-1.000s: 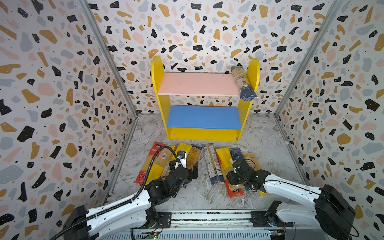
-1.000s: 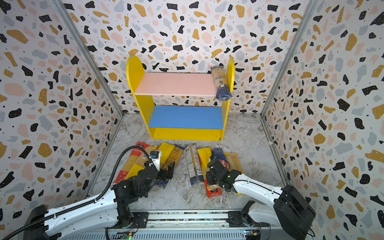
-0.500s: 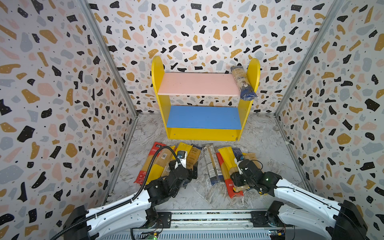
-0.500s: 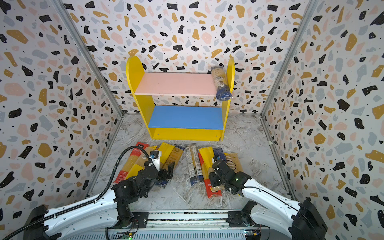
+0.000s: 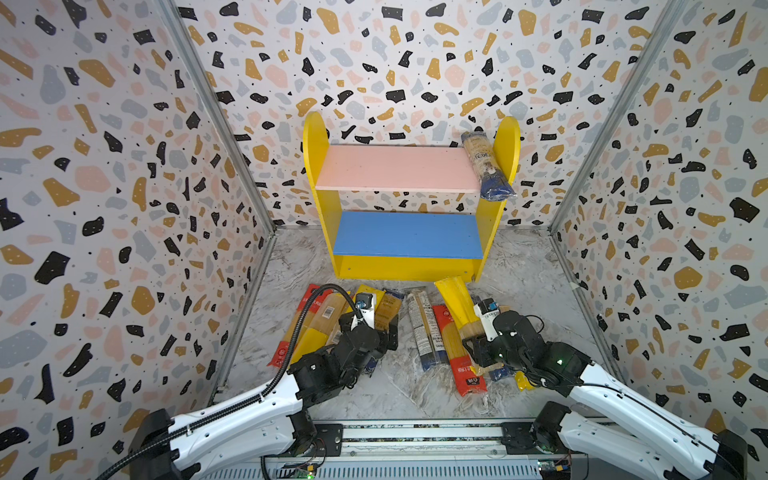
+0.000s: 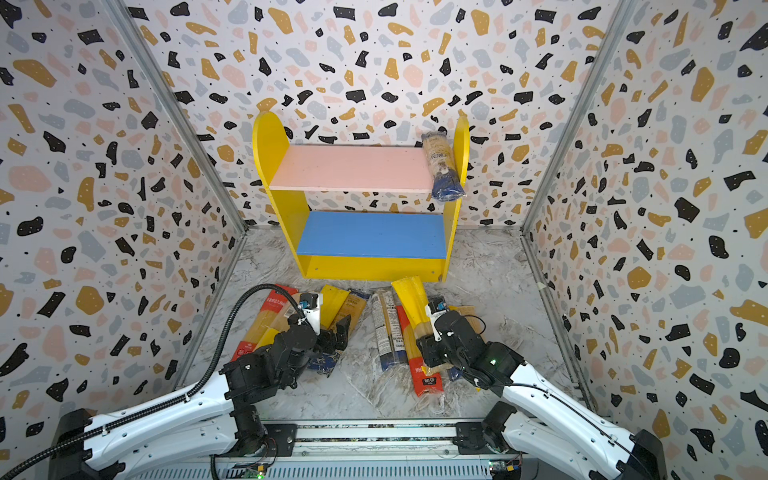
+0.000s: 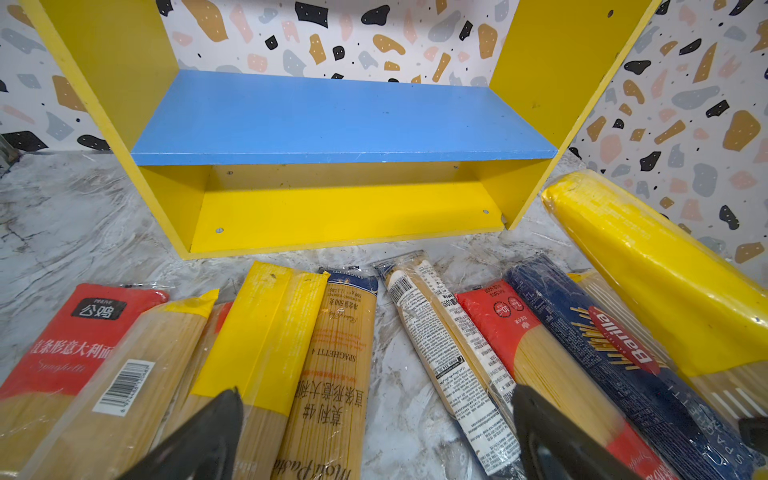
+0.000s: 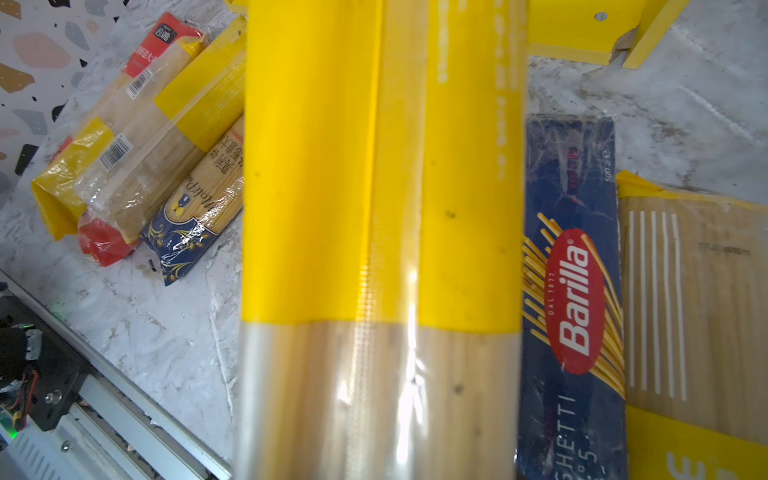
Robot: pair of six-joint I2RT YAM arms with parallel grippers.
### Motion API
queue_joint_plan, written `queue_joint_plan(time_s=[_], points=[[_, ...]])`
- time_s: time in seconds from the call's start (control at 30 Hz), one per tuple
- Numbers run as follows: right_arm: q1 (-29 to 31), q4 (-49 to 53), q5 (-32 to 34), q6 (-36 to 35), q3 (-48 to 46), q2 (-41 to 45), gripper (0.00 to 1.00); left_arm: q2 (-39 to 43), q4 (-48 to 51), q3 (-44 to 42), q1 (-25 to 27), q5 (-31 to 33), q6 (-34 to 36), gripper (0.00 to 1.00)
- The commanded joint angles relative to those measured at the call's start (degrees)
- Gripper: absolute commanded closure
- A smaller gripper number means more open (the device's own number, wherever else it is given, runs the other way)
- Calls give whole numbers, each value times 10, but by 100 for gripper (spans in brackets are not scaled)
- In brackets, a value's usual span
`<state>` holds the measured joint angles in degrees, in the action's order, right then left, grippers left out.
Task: Place and organize the pasta boxes and bags onto the shelf
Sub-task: 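Grasp the yellow-topped spaghetti bag with the right gripper and lift it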
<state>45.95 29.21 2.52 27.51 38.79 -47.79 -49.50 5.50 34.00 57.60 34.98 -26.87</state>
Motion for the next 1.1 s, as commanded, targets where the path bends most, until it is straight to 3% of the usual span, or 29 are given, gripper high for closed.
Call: queue_joint_plan(time_s=[0.0,0.7,1.07], points=[[-3,-52,-12,-15,51,17,69,9,-11,-4,4,7,9,1],[17,19,-79,-64,251,7,70,10,-3,19,4,17,32,1],[39,2,-66,-136,464,-107,70,67,38,24,3,32,23,1]])
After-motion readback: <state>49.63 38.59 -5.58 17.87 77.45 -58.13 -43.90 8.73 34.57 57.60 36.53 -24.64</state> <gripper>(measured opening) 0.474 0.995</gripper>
